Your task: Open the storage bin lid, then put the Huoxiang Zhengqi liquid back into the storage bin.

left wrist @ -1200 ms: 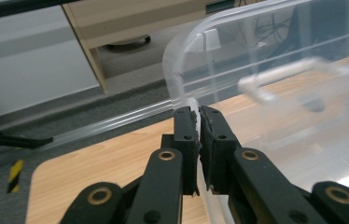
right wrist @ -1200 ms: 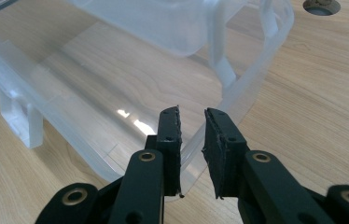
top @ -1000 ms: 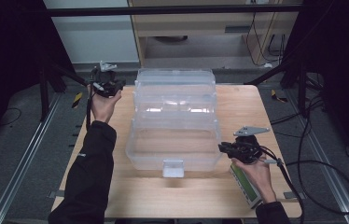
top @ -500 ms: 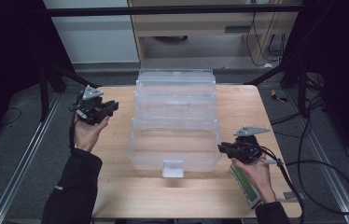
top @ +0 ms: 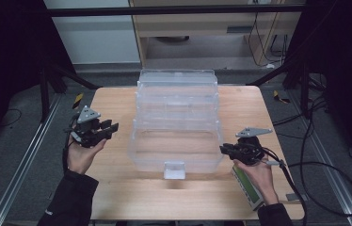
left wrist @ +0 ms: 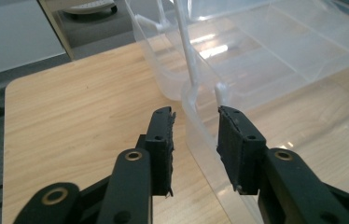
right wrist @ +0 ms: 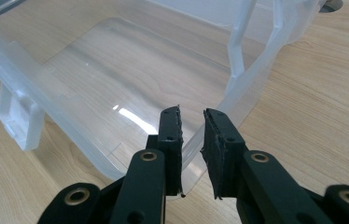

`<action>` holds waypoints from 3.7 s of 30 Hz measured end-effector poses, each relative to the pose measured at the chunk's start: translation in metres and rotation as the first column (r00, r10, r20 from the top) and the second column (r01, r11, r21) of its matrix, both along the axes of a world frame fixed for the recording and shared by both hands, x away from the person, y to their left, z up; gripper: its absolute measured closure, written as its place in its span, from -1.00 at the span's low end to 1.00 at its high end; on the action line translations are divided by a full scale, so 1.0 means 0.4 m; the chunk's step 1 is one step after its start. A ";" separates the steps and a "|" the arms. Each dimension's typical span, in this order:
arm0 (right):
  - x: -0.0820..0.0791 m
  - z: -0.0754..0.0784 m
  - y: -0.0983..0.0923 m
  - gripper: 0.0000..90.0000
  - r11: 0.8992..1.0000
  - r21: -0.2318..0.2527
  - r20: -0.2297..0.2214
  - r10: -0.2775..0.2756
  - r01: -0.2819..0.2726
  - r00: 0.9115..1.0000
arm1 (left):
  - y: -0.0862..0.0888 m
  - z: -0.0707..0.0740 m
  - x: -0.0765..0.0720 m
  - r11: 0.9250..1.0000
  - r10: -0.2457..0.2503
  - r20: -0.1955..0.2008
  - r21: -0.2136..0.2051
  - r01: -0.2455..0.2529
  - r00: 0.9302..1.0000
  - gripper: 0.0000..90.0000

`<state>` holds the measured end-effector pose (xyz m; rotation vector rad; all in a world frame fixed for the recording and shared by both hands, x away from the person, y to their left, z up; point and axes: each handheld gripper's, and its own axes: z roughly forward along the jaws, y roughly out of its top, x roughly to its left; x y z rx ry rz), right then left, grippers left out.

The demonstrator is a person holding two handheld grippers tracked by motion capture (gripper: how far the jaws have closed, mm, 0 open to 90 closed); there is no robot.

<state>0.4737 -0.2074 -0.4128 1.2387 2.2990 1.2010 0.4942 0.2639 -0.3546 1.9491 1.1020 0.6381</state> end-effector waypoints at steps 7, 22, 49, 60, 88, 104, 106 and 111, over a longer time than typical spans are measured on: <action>0.000 0.000 0.000 0.71 1.000 0.001 0.001 0.000 0.000 1.000 | -0.033 -0.060 -0.014 0.999 -0.036 -0.040 0.007 0.036 0.999 0.29; -0.001 -0.001 0.000 0.71 1.000 0.002 0.002 -0.003 0.003 1.000 | -0.087 -0.125 0.000 0.992 -0.070 -0.125 0.093 0.082 0.990 0.31; 0.001 0.003 -0.002 0.70 1.000 -0.017 -0.001 0.004 -0.004 1.000 | -0.112 -0.150 -0.026 0.992 -0.025 -0.144 0.115 0.042 0.989 0.43; 0.000 0.004 0.001 0.70 1.000 -0.018 -0.004 -0.012 0.012 1.000 | -0.102 -0.148 -0.024 0.993 -0.028 -0.115 0.114 0.041 0.993 0.26; -0.062 0.109 -0.092 0.08 0.993 -0.054 0.035 -0.101 0.103 0.994 | 0.026 -0.090 -0.028 0.997 0.071 -0.043 0.029 -0.070 0.997 -0.13; -0.107 0.153 -0.117 0.02 0.982 -0.151 -0.052 -0.121 0.112 0.991 | 0.072 -0.096 -0.019 0.991 0.132 -0.051 0.034 -0.130 0.990 -0.21; -0.111 0.155 -0.117 0.03 0.981 -0.161 -0.071 -0.117 0.104 0.991 | 0.077 -0.096 -0.019 0.990 0.143 -0.049 0.029 -0.141 0.989 -0.21; -0.129 0.158 -0.117 0.01 0.977 -0.192 -0.118 -0.113 0.089 0.986 | 0.083 -0.106 -0.017 0.988 0.153 -0.057 0.039 -0.151 0.987 -0.21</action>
